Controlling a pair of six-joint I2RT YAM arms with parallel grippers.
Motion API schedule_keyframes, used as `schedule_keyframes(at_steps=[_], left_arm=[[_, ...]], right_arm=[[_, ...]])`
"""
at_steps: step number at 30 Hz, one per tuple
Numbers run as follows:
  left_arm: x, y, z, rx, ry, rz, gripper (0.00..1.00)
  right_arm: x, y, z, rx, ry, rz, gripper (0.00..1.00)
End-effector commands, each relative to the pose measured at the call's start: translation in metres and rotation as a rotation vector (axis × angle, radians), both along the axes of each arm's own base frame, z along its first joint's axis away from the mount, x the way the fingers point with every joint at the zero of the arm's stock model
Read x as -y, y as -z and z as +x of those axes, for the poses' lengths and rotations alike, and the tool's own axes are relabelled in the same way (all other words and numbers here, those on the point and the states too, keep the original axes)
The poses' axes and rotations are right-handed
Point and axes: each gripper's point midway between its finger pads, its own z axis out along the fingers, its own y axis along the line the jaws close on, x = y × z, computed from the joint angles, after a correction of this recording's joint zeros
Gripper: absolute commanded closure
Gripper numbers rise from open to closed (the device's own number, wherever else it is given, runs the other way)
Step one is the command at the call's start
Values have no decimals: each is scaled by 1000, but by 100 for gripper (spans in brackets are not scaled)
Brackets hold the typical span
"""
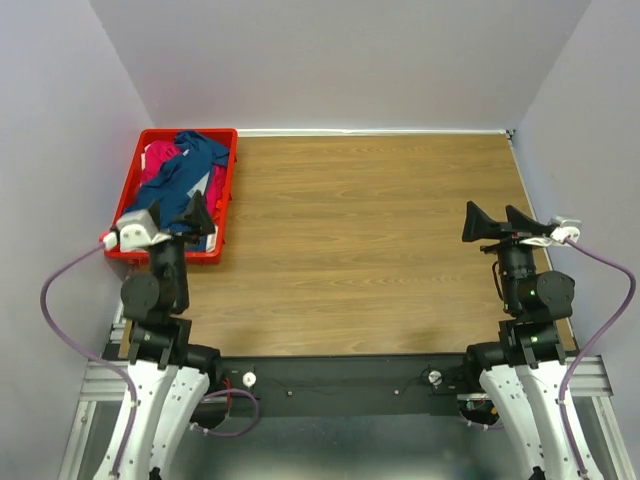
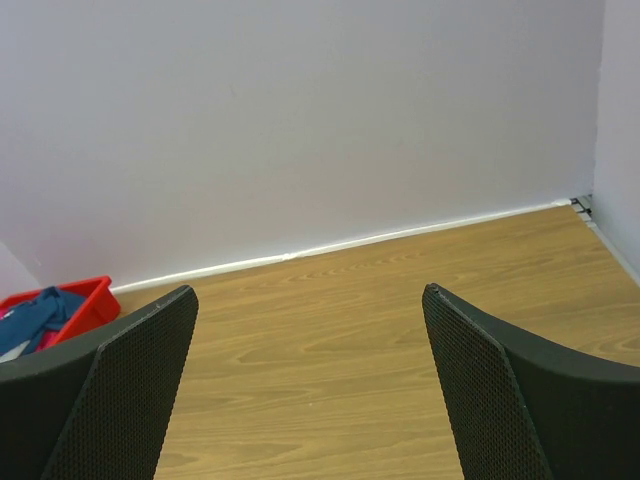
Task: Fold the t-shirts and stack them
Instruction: Grab the tshirt from the pile
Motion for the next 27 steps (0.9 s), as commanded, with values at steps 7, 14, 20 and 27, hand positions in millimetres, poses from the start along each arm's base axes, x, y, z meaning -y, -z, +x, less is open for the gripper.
schedule_keyframes(at_steps=[7, 14, 20, 27], left_arm=[[23, 25, 99, -345, 37, 10, 2], [-17, 97, 157, -639, -57, -48, 3], [-106, 161, 164, -774, -314, -190, 6], [-148, 231, 170, -938, -456, -252, 8]], right_arm=[[-8, 7, -4, -7, -39, 50, 0], [-11, 9, -7, -2, -54, 70, 0], [-14, 13, -5, -14, -59, 78, 0], [-12, 15, -4, -20, -50, 81, 0]])
